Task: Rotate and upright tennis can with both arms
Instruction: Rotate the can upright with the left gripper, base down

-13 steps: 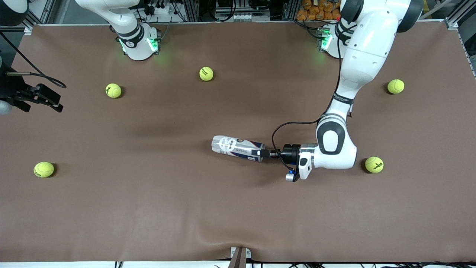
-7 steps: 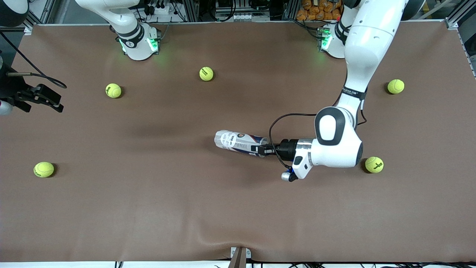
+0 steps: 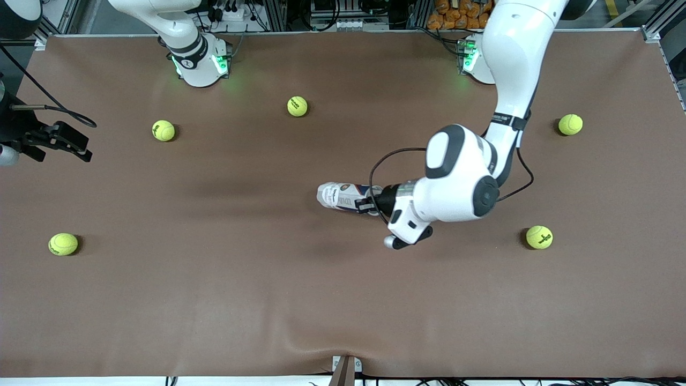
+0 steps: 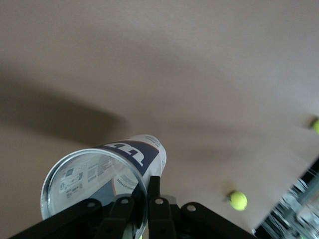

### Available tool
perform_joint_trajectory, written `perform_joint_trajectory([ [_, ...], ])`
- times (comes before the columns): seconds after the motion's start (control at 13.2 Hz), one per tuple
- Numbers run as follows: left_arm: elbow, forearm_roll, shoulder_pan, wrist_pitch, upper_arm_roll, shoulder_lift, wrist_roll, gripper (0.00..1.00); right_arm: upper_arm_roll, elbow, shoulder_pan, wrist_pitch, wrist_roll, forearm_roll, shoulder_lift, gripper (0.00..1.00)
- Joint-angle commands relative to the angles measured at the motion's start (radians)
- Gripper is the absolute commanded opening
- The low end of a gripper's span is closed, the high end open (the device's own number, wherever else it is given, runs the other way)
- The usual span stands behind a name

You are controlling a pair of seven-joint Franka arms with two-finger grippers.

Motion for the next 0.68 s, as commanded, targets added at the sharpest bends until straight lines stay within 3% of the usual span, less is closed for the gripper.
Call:
perform_joint_trajectory([
  [0.0, 0.040, 0.163, -0.070, 0.019, 0.013, -0.003, -0.179, 0.00, 0.003, -0.006, -0.005, 0.007, 0.008, 0.016, -0.007, 1.00],
  [0.46, 0.063, 0.507, -0.193, 0.005, 0.015, -0.011, -0.471, 0.00, 0.003, -0.006, -0.011, 0.016, 0.007, 0.021, 0.000, 1.00],
  [0.61, 0.064, 0.558, -0.222, -0.007, 0.030, -0.009, -0.519, 0.00, 0.003, -0.006, -0.011, 0.016, 0.008, 0.021, 0.001, 1.00],
])
